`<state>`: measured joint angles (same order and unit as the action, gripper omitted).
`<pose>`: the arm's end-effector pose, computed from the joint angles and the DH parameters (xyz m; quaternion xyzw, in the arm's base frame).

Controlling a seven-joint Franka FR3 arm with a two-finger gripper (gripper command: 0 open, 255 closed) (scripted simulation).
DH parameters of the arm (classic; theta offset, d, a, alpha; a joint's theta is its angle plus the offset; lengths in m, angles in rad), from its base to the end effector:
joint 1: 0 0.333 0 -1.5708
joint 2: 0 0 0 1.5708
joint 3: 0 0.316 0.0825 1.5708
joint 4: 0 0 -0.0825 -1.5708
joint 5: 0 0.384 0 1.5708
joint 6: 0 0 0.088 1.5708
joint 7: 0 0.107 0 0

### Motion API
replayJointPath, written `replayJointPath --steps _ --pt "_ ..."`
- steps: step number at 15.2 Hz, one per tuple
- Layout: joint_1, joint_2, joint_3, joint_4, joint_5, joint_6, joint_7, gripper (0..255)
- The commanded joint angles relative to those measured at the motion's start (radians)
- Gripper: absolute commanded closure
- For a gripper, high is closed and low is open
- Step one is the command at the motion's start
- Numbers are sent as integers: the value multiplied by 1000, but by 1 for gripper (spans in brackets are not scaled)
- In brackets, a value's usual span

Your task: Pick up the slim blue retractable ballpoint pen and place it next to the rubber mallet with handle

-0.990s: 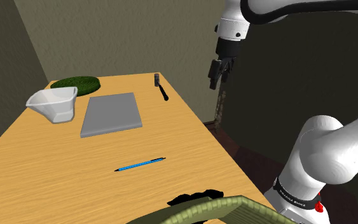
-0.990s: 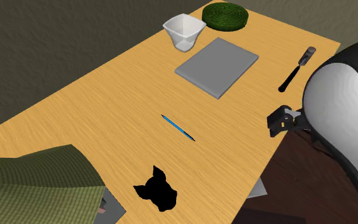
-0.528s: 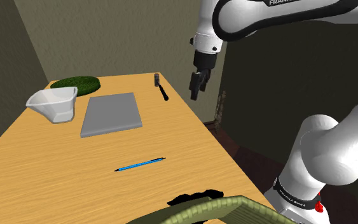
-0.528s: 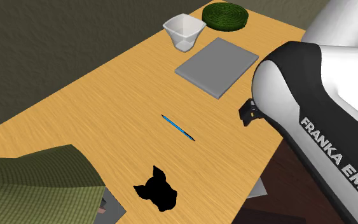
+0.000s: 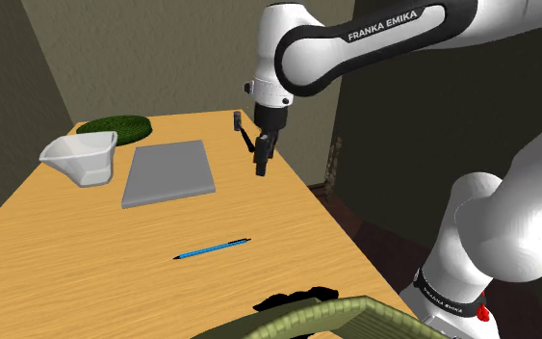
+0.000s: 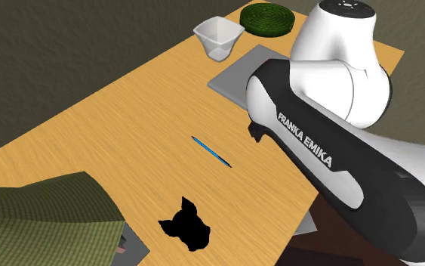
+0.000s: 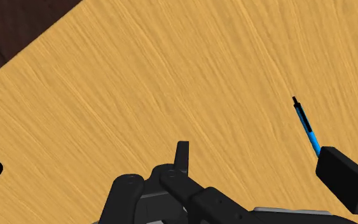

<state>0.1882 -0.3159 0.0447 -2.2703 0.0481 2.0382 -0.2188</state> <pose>0.4505 0.1109 0.4924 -0.9760 -0.2132 -0.0417 0.0152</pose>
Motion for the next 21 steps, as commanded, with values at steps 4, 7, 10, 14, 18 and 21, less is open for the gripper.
replayJointPath --steps 4,7,10,14,18,21 --pt "54 137 38 59 15 76 -77 0" --pt "83 217 62 99 18 115 -122 0" --pt "110 295 89 140 17 149 -165 0" --pt "146 395 125 198 8 187 -217 0" --pt "173 471 150 235 -5 223 -250 0" --pt "175 494 150 223 -9 258 -247 0"
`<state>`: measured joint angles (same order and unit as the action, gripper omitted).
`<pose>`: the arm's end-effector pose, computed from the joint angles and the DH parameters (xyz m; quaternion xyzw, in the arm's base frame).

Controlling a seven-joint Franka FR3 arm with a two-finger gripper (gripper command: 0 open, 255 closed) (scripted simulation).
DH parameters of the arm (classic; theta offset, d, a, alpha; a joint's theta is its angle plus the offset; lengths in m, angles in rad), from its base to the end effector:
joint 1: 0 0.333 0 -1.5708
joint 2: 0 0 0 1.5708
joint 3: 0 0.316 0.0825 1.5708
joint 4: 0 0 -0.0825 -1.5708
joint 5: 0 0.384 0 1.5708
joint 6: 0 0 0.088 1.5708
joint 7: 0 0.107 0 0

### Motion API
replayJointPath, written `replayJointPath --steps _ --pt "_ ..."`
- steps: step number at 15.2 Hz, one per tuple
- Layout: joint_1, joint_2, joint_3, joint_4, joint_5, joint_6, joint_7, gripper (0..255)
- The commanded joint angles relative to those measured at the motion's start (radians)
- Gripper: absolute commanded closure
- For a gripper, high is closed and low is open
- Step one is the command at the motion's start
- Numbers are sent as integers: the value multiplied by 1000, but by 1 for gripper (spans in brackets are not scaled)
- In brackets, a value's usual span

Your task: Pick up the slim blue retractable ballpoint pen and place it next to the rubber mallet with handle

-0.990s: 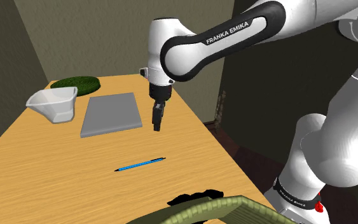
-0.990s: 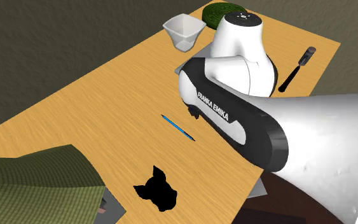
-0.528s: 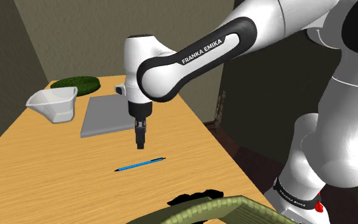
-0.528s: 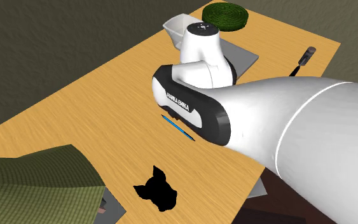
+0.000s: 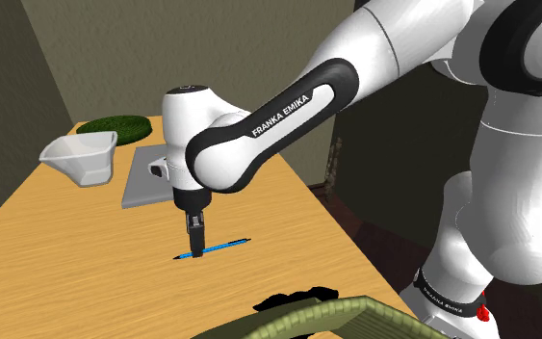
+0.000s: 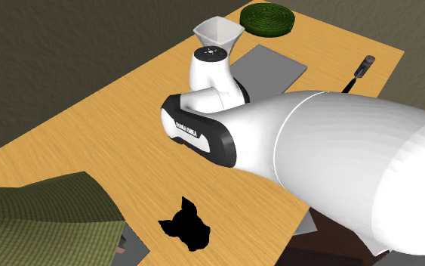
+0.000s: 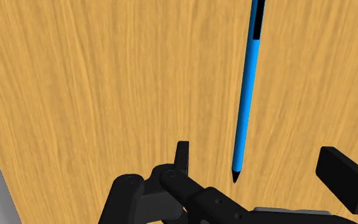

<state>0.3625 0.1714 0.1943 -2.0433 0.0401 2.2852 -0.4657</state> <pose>0.4993 0.3087 0.3671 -0.8781 -0.4759 -0.0352 0.0337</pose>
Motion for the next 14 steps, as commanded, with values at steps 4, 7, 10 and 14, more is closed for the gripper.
replayJointPath --steps 4,7,10,14 --pt "4 37 0 -17 -8 53 4 0" --pt "4 37 0 -17 -8 53 4 0" --pt "4 37 0 -17 -8 53 4 0" --pt "4 37 0 -17 -8 53 4 255"
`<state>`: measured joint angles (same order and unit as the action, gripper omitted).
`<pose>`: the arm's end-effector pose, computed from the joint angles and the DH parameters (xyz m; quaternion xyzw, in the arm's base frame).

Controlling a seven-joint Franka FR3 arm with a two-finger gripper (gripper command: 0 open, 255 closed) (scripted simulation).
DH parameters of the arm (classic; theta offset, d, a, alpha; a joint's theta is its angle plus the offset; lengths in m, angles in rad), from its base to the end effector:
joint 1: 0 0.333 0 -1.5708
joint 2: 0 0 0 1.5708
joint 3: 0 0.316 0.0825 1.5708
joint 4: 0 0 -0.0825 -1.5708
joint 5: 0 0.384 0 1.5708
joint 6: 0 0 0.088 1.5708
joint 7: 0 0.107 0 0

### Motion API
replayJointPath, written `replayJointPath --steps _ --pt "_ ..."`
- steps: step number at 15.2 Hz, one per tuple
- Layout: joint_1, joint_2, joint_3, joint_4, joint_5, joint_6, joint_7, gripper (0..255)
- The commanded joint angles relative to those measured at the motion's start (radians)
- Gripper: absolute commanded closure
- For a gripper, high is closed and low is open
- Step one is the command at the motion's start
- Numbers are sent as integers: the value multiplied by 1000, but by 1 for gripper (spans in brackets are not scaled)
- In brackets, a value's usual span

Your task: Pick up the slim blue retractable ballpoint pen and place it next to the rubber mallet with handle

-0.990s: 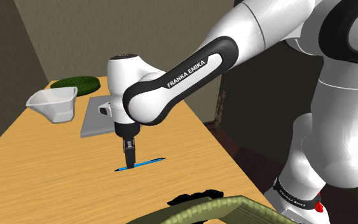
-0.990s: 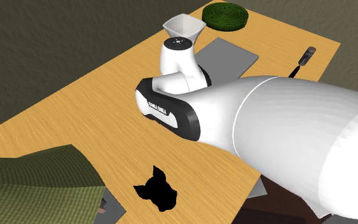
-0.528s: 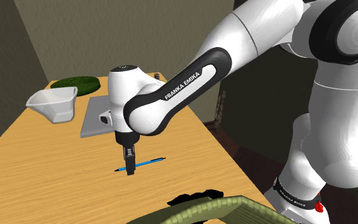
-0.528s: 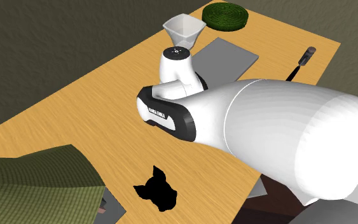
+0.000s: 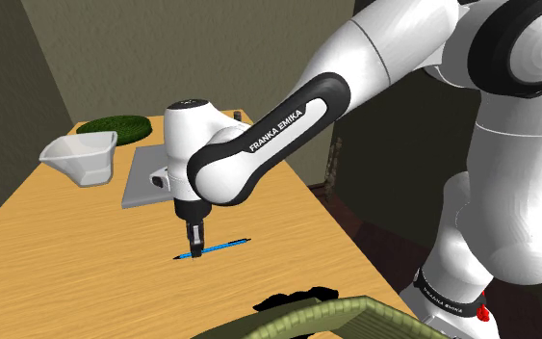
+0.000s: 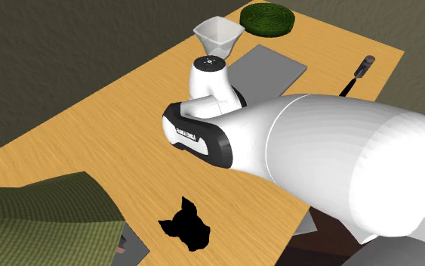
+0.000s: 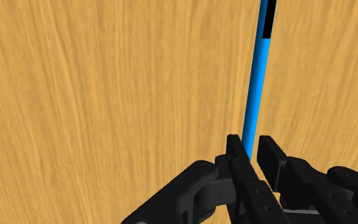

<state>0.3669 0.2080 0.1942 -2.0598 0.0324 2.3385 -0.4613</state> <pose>0.4996 0.3113 0.3437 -0.8777 -0.4767 -0.0354 0.0337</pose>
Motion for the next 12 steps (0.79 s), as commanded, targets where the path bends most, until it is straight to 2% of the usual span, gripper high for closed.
replayJointPath --steps 1,7,12 --pt "0 0 0 0 0 0 0 255" --pt "0 0 0 0 0 0 0 255" --pt "-2 -36 2 26 7 -61 -2 255"
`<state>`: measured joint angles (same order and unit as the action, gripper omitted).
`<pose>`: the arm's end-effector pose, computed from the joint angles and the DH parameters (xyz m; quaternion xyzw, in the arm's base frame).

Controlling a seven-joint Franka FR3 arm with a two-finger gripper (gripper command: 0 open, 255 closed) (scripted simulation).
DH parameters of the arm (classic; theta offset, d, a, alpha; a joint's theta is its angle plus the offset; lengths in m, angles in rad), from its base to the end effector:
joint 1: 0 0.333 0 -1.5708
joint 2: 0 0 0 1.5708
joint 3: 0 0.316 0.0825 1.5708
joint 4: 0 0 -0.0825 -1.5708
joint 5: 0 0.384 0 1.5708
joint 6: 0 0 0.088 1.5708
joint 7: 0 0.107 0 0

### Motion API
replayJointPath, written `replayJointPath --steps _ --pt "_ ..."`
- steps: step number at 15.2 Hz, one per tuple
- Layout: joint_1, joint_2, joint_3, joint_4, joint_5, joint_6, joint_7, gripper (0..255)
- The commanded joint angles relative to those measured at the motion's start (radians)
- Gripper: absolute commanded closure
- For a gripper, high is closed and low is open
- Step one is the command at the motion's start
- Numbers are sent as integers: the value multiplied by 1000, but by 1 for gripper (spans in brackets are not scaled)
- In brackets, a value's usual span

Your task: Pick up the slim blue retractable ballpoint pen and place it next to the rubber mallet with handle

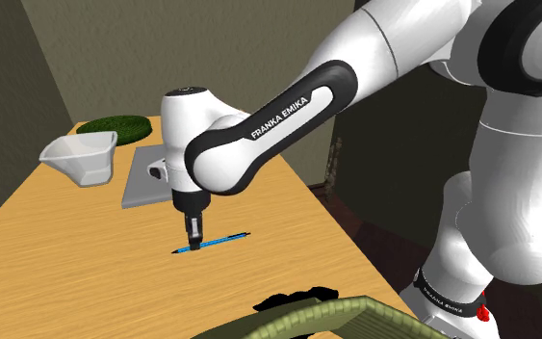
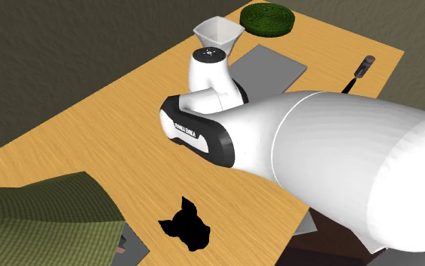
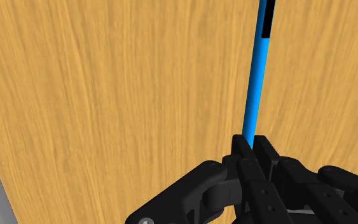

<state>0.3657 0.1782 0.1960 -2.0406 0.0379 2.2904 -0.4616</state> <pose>0.4992 0.3117 0.3649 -0.8777 -0.4767 -0.0356 0.0337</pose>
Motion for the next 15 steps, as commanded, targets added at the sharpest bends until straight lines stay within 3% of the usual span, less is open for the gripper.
replayJointPath --steps 1,15 --pt "-1 -12 0 12 2 -25 -2 255" --pt "-6 -85 1 116 14 -200 -2 255"
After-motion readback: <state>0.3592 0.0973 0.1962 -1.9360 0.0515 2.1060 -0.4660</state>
